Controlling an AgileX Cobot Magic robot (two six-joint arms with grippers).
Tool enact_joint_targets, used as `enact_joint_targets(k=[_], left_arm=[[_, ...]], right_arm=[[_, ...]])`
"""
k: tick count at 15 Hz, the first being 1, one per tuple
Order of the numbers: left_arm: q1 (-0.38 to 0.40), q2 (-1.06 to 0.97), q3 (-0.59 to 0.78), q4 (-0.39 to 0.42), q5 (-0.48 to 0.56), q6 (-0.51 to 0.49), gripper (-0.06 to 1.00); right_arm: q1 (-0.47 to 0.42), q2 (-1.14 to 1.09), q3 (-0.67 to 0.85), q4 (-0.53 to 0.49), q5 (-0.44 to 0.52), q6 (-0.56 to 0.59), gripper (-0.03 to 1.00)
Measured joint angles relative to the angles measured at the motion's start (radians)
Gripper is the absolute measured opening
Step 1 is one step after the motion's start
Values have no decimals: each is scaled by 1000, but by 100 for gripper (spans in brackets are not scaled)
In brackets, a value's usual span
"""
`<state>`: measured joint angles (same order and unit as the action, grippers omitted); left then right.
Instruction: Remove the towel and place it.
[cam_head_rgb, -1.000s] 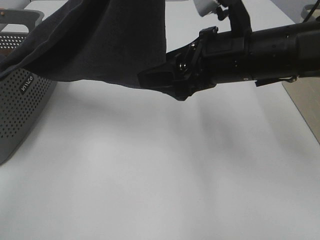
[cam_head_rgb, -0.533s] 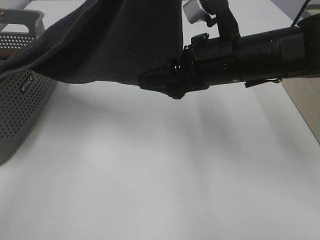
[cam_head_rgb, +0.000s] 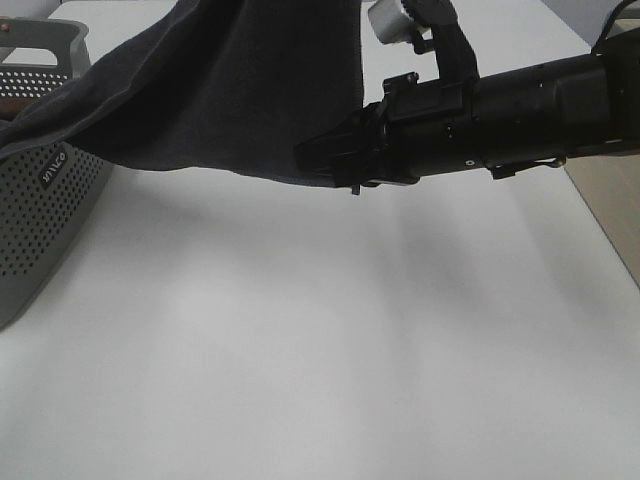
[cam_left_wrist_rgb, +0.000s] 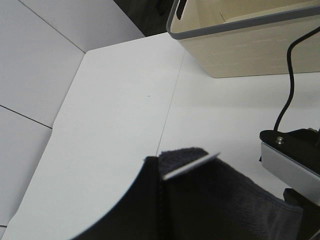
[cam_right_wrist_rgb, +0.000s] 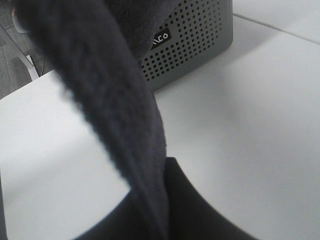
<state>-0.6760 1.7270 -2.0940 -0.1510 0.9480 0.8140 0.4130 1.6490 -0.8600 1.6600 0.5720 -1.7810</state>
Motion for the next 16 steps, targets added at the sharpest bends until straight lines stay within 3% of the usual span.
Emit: enact_joint_targets(k=[2,5,7,10,13,14,16], left_arm=[[0,0,0,6,2,0,0],[0,0,0,42,5,0,0],[0,4,0,77,5,0,0],[0,10,0,106,-7,0,0],[0,10,0,201,-90,0,0],[0,10,0,269,-145,0,0],[0,10,0,322,-224,0,0]], right_arm=[[0,-4,0,-112,7,128,1],[0,-60,-17,-360,11,445,1],[0,-117,-83,-653,18,773,1],[0,-169,-261,-1109,120,1228,1],[0,-173,-477,-1420,247,1434,1],[0,-173,-584,-1532,294,1472,1],[0,-160,-740,-1637,313,1507,1]])
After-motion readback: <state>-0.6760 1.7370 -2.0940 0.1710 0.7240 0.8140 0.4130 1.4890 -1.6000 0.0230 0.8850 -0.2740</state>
